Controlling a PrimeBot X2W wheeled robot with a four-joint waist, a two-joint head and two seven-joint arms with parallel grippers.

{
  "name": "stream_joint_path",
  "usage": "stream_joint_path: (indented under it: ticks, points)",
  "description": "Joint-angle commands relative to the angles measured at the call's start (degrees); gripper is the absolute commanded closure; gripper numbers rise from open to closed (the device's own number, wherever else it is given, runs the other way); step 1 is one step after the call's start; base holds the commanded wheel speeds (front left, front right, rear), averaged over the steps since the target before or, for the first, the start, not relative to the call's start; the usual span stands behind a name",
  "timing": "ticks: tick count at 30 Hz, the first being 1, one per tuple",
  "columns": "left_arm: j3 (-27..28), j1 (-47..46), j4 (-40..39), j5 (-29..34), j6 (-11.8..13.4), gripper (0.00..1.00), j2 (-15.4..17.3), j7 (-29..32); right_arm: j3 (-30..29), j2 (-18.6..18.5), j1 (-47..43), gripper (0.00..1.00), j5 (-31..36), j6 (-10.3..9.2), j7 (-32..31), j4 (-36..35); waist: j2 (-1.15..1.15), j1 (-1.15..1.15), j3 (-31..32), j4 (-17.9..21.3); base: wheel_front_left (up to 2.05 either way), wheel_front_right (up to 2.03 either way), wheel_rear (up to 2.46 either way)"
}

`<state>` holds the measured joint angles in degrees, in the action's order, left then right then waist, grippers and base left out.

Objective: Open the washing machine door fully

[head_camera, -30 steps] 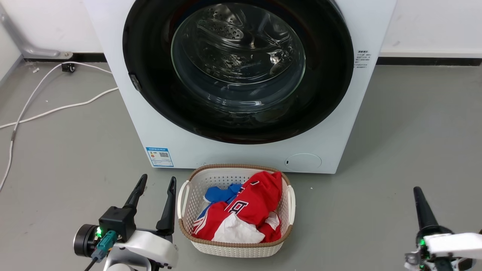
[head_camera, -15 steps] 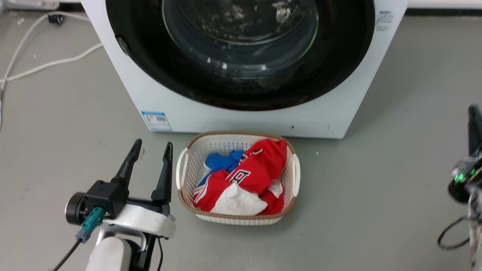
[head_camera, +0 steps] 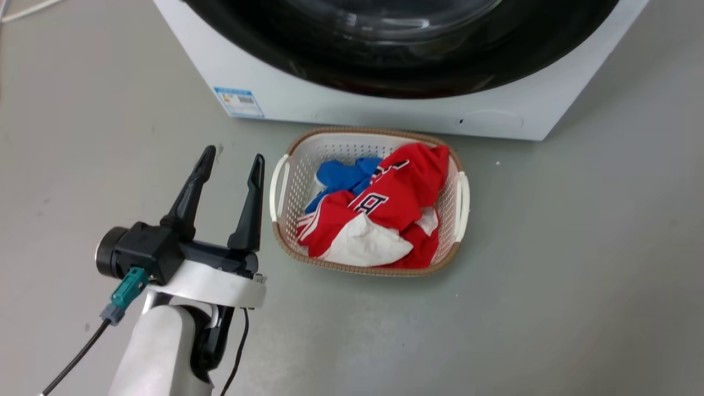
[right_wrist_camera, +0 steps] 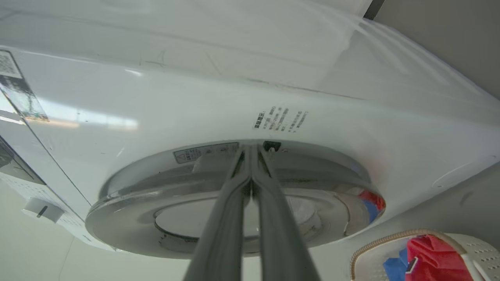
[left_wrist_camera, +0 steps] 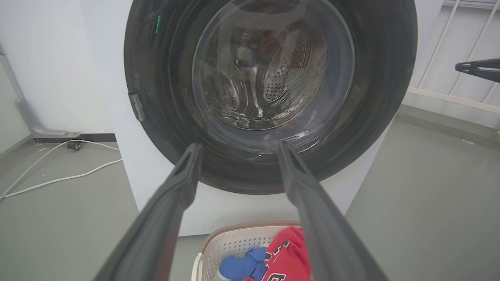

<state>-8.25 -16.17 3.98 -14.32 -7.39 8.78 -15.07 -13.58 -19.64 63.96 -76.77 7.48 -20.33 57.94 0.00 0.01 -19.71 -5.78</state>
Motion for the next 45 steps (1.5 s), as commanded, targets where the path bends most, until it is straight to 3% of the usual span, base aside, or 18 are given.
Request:
stream_joint_path:
  ticks: [1, 11, 22, 33, 45]
  points:
    - [-0.23, -1.24, -0.52, -0.22, -0.11, 0.00, 0.14, -0.14, 1.55, -0.46, 3.73, 1.00, 1.99, 0.03, -1.44, 2.04, 0.00, -0.01, -2.26, -1.14, 0.00, 0.00, 0.00]
    - [-1.17, -4.69, -2.03, -1.32, -0.13, 0.00, -0.87, -0.14, 6.76, 1.82, 20.10, 1.00, 9.76, 0.03, -5.33, 10.77, 0.00, -0.01, -6.93, -3.04, 0.00, 0.00, 0.00]
    - [-1.75, -5.58, -3.06, -1.41, -0.14, 0.00, -1.10, -0.14, 8.42, 3.31, 24.25, 1.00, 12.79, 0.03, -7.85, 13.96, 0.00, -0.01, -8.73, -3.94, 0.00, 0.00, 0.00]
    - [-2.10, -3.45, -0.51, -0.78, -0.15, 0.00, -0.96, -0.14, 10.50, 2.67, 17.06, 1.00, 13.62, 0.02, -17.55, 11.95, 0.00, -0.01, -3.91, -3.43, 0.00, 0.00, 0.00]
    - [-2.05, 3.72, 3.32, 0.09, -0.15, 0.00, -1.29, -0.14, 10.76, 5.99, -5.71, 1.00, 10.47, 0.03, -29.66, -4.52, 0.00, -0.01, 8.19, -3.09, 0.00, 0.00, 0.00]
